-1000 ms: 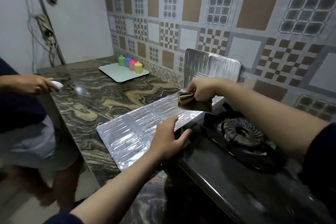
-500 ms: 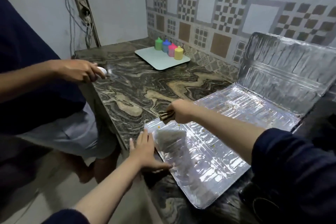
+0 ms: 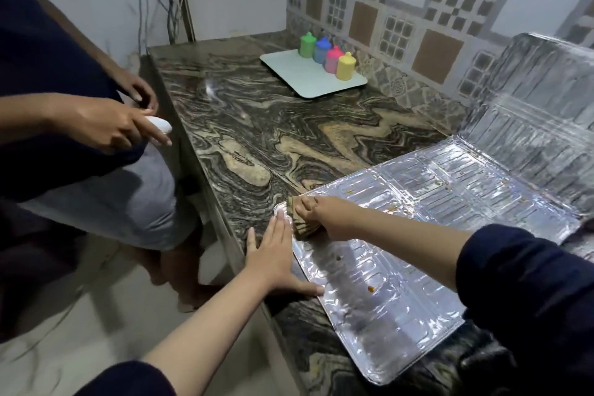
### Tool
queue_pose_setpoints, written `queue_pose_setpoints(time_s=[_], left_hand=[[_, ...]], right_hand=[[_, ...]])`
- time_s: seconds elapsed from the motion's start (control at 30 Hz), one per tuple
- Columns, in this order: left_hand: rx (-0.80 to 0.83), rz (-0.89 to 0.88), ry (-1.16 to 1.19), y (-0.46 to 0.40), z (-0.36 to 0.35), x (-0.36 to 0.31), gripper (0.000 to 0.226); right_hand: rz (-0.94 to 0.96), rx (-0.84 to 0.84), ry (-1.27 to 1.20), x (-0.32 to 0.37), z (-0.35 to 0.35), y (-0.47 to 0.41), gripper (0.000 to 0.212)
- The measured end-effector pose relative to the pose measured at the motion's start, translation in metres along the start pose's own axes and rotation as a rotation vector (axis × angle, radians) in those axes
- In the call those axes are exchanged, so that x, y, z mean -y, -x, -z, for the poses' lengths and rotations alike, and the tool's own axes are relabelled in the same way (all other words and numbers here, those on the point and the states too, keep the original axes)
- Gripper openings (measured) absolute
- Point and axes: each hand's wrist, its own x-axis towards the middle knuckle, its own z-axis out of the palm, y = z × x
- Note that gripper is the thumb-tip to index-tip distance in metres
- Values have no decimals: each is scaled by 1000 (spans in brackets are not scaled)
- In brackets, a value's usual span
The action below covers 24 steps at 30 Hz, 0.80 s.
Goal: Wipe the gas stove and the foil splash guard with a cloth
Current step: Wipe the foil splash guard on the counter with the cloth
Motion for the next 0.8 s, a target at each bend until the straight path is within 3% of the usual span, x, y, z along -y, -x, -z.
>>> queue_pose_setpoints(time_s=[0.27,0.47,0.67,0.8], left_hand=[[20,28,-34,1,4,-5,153],[39,36,-74,1,7,-9,155],[65,33,-95,2,11,-7,156],[79,38,-96,2,12,-8,157]], right_hand=[[70,186,22,9,1,54,75],[80,327,-46,20,10,97,56],[88,437,-118,27,15,131,69],[126,561,-186,26,10,148,65]])
